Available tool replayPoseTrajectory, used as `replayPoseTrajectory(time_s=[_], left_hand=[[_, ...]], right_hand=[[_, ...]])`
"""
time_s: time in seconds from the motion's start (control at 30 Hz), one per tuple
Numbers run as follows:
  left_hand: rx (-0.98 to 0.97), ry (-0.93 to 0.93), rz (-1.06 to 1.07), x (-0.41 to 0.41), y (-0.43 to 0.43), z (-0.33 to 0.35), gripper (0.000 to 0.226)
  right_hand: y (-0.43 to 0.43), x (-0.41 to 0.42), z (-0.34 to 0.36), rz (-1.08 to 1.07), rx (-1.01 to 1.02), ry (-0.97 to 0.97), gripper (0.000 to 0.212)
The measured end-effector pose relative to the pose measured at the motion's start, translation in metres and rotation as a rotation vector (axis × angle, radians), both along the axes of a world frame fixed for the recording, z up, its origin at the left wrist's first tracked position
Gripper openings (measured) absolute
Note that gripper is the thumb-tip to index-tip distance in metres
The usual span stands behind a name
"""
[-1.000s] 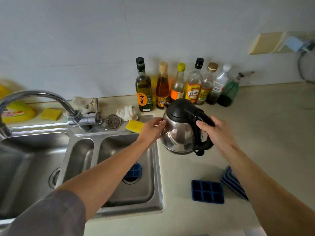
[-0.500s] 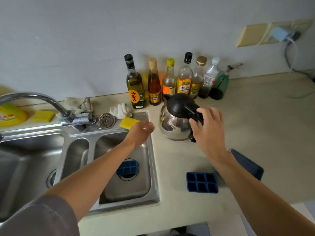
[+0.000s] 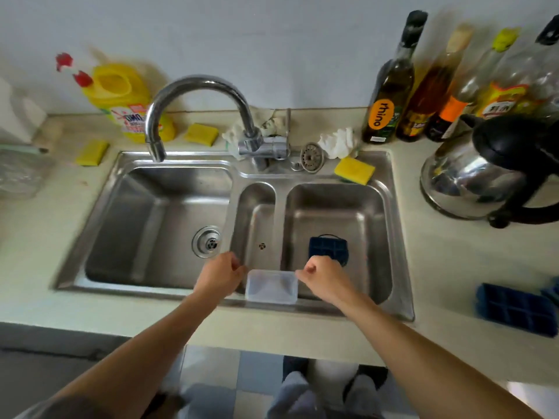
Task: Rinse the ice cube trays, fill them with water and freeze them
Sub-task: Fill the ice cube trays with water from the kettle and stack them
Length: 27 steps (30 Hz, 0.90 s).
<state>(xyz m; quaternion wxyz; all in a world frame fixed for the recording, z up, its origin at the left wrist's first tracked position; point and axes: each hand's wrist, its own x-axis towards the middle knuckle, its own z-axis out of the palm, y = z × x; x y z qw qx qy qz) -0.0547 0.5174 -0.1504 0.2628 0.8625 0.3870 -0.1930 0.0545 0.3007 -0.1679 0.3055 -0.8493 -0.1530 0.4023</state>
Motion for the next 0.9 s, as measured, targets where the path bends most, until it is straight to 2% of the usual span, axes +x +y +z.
replayPoseTrajectory(time_s=[0.1,0.33,0.47,0.57,0.73,0.9], left_hand=[[-0.066,0.098,-0.069,-0.017,0.001,-0.016,0.023],[-0.046,0.106,-0.207,-0.020,-0.007,-0.020,0.025],[-0.084,0.069,-0.202,-0.007,-0.003,-0.012,0.029],[-0.131,0.013,-0.219,0.024,-0.008,-0.006,0.036],[-0.259,-0.076,-0.215,0.102,-0.044,-0.017,0.024],[-0.192,0.065,-0.250,0.168,-0.069,-0.067,0.025]], right_hand=[[0.014,-0.019,-0.019,0.032,-0.104,0.098,0.036],[0.027,-0.026,-0.019,0.051,-0.192,0.023,0.024],[0.021,-0.015,-0.008,0.032,-0.167,-0.014,0.028],[0.006,0.010,0.000,-0.071,-0.133,-0.073,0.029],[-0.028,0.063,-0.020,-0.252,-0.167,-0.108,0.015],[-0.039,0.102,-0.071,-0.302,-0.238,-0.082,0.008]])
